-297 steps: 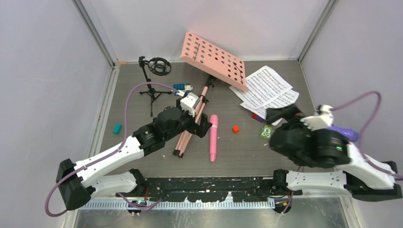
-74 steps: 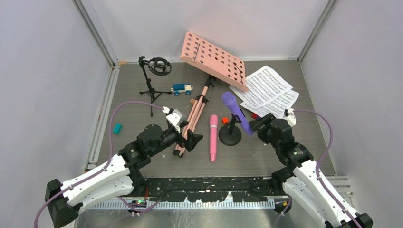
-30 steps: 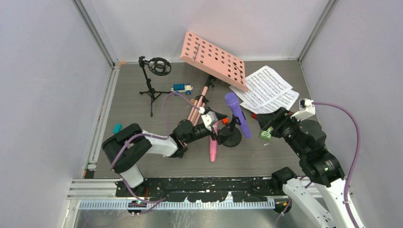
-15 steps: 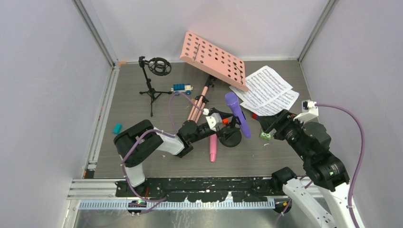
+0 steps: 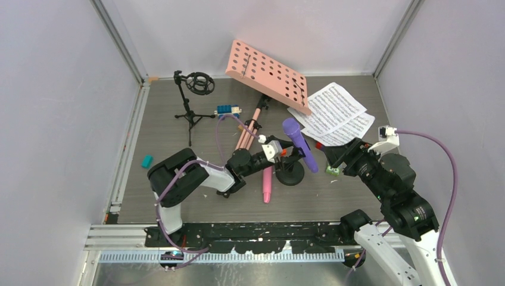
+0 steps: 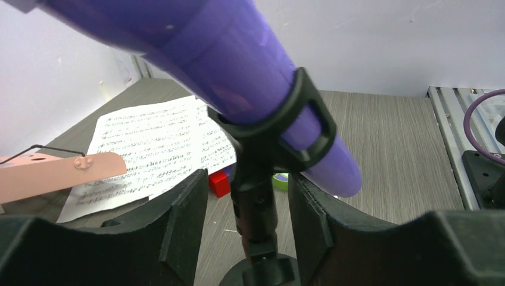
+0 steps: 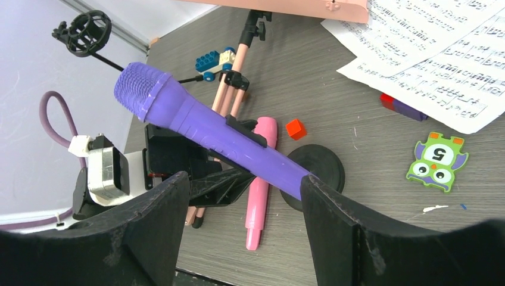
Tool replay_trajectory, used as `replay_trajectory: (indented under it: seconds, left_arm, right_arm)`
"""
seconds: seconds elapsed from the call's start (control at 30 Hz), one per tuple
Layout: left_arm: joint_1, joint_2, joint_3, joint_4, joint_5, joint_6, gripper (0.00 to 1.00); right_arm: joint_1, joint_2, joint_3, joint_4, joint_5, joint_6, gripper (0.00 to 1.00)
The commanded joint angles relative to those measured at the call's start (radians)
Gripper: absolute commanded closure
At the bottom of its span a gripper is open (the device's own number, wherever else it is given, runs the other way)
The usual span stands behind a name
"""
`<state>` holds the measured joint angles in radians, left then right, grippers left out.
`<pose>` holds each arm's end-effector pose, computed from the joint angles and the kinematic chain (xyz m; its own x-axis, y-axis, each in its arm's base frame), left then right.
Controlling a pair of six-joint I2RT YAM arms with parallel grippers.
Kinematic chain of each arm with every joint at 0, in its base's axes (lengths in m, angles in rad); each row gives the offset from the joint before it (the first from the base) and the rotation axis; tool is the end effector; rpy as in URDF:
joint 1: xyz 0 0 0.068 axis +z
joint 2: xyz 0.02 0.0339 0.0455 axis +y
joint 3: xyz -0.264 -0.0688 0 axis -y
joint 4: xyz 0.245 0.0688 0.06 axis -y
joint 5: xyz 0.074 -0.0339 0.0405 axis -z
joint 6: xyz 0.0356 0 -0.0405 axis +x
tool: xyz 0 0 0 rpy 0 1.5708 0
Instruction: Pack up the instrument practice props
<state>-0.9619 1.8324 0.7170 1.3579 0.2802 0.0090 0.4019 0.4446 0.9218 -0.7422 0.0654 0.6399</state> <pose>0.1950 -0.2968 0.2009 0.1458 -0.1940 -0.9701 0.9406 0.3312 0.0751 0.0722 0.0282 0.3642 -0.3918 0.4809 -0.7844 -0.1226 0.8176 0.5625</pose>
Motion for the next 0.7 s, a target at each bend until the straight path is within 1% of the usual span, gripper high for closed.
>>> replay_trajectory:
  seconds: [0.0, 0.17, 0.23, 0.27, 0.3, 0.33, 0.37, 0.43, 0.57, 0.67]
  left_arm:
    - [-0.003, 0.027, 0.042, 0.075, -0.005, 0.023, 0.49]
    - [-0.003, 0.048, 0.042, 0.074, 0.000, 0.020, 0.55]
    - [-0.002, 0.055, 0.043, 0.075, -0.001, 0.017, 0.61]
    - [-0.003, 0.057, 0.044, 0.075, 0.000, 0.018, 0.66]
    - [-0.003, 0.058, 0.045, 0.074, 0.002, 0.020, 0.73]
    - [-0.003, 0.058, 0.045, 0.075, 0.001, 0.019, 0.84]
    - [-0.003, 0.056, 0.047, 0.075, -0.001, 0.016, 0.91]
    - [-0.003, 0.052, 0.048, 0.075, -0.009, 0.009, 1.00]
    - [-0.003, 0.049, 0.047, 0.075, 0.003, 0.005, 1.00]
    - [-0.001, 0.047, 0.046, 0.075, 0.034, -0.001, 1.00]
  right_arm:
    - [0.005, -0.004, 0.029, 0.014, -0.019, 0.004, 0.27]
    - [0.005, -0.003, 0.037, 0.010, -0.022, -0.001, 0.27]
    - [0.005, 0.002, 0.040, 0.016, -0.036, -0.007, 0.27]
    - [0.004, 0.006, 0.041, 0.020, -0.047, -0.011, 0.27]
    - [0.005, 0.010, 0.043, 0.027, -0.068, -0.017, 0.27]
    - [0.005, 0.015, 0.043, 0.036, -0.095, -0.021, 0.27]
    - [0.005, 0.020, 0.040, 0.049, -0.113, -0.023, 0.27]
    - [0.005, 0.037, 0.027, 0.093, -0.163, -0.034, 0.28]
    - [0.005, 0.072, -0.022, 0.175, -0.259, -0.136, 0.28]
    - [0.005, 0.071, -0.076, 0.291, -0.300, -0.229, 0.27]
